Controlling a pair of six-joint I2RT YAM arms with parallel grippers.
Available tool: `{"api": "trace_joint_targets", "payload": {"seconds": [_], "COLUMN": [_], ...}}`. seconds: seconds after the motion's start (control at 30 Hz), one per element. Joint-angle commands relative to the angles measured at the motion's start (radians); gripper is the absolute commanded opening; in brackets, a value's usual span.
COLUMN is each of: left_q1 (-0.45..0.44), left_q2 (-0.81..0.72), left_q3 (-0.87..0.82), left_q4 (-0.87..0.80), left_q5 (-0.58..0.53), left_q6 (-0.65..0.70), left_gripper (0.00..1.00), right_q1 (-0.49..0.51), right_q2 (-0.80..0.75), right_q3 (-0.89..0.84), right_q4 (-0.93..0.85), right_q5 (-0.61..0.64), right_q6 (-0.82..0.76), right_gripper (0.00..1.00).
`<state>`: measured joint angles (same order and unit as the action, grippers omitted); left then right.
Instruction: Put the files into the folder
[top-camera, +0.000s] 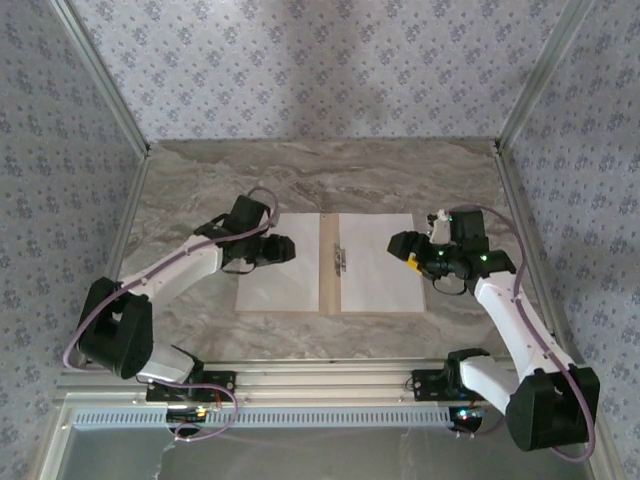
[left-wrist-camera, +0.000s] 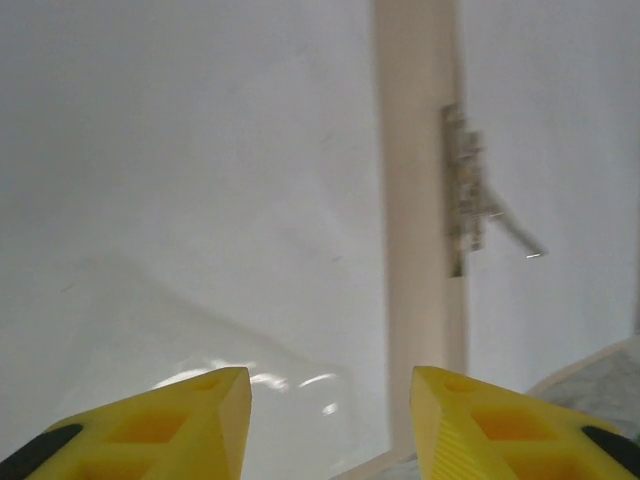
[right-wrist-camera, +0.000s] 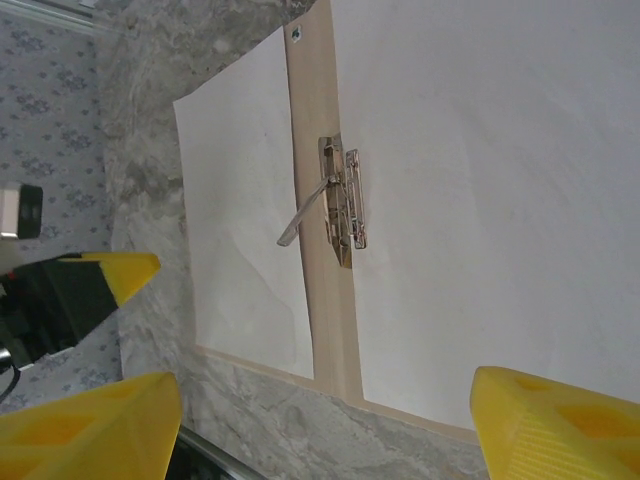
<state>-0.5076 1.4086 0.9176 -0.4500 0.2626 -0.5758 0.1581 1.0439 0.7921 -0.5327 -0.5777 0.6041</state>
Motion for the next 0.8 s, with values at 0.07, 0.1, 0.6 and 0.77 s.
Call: {"api": "trace_joint_targets", "payload": {"seconds": [0.07,0.1,0.6,0.77], "left_q1": [0.024,0.028,0.039,0.032], "left_q2": [-0.079,-0.082,-0.029,0.019], "left_q3": [-0.081,-0.094,-0.242,-0.251], "left_q4": [-0.073,-0.09,-0.007,0.046], "left_q5": [-0.12,-0.144,-0.151,-0.135], "left_q6": [-0.003,-0.005,-0.047,-0.04], "left_gripper": [0.46,0.46,0.45,0.44], "right_q1": [0.085,0.103,0.256,0.305], "right_q2": [0.05,0.061,0.217,0.27], "right_q3": [0.089,0.103,0.222,0.282], "right_q4": [-0.091,-0.101,-0.148,-0.224], "right_q5": [0.107,0.124,0.233,0.348], "right_q6": [0.006,0.006,0.007,-0.019], "right_gripper": [0.78,0.78,0.77,0.73]}}
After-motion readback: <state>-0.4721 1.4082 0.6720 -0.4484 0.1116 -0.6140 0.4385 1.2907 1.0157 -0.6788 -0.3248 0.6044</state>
